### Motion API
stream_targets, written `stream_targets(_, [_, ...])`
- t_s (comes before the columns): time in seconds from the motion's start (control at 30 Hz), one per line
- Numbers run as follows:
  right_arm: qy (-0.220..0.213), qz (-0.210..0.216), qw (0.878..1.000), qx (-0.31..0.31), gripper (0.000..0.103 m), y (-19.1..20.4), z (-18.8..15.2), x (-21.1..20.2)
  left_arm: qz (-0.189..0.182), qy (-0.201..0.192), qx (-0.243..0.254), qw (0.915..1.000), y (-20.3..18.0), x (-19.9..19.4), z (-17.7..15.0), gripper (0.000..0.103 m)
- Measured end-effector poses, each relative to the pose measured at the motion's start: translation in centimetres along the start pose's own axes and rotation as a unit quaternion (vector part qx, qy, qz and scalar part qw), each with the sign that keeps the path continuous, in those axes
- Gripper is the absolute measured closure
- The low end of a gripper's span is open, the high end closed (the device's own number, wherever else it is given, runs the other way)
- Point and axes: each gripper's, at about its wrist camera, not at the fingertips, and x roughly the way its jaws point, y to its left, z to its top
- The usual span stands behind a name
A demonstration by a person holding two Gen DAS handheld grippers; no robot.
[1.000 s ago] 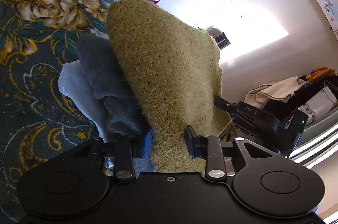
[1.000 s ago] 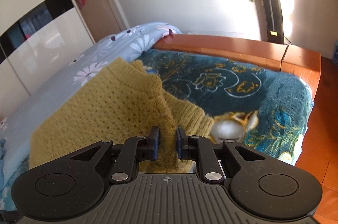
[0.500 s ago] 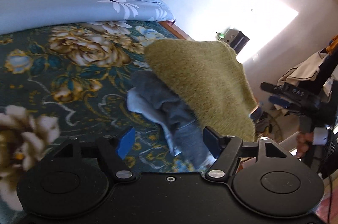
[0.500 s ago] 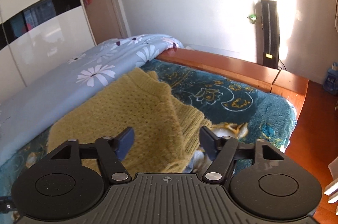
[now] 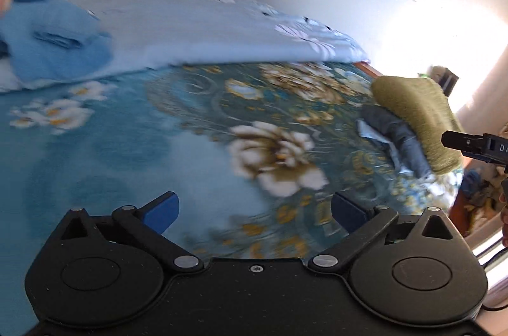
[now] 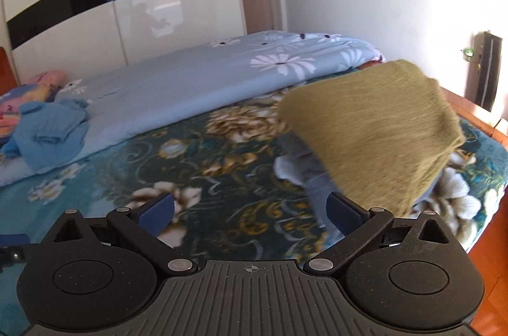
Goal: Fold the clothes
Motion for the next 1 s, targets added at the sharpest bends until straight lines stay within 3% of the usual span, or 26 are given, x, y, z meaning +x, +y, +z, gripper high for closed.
stream_targets(0.17, [0.035,0.085,0.996,0.004,0.0,9.3,-4.2,1.2,0.077,-0.014,0.011,0.9969,5.5,-4.8,-2.9,0.002])
stream_targets(0.43, [0.1,0.188,0.977,0.006,0.0,21.9,-12.6,2.1,0.172,-0.018,-0.058,0.9832,13.5,-11.7,-7.9,0.002])
stream_targets(0.53, [0.114,0.193,0.974,-0.022,0.0,25.3,-15.1,1.4,0.205,-0.022,-0.07,0.9761,15.5,-14.0,-9.6,0.002])
stream_targets(0.7, [0.098,0.157,0.981,-0.059,0.0,28.7,-18.5,-1.7,0.234,-0.027,-0.091,0.9675,16.8,-16.7,-12.6,0.002])
stream_targets(0.9, [0.101,0.159,0.975,-0.116,0.0,31.8,-22.2,-4.0,0.234,-0.059,-0.11,0.9641,16.6,-18.0,-15.6,0.002])
stream_targets(1.0, [0.091,0.16,0.972,-0.148,0.0,32.9,-23.6,-5.1,0.239,-0.075,-0.095,0.9635,16.2,-18.4,-16.7,0.002])
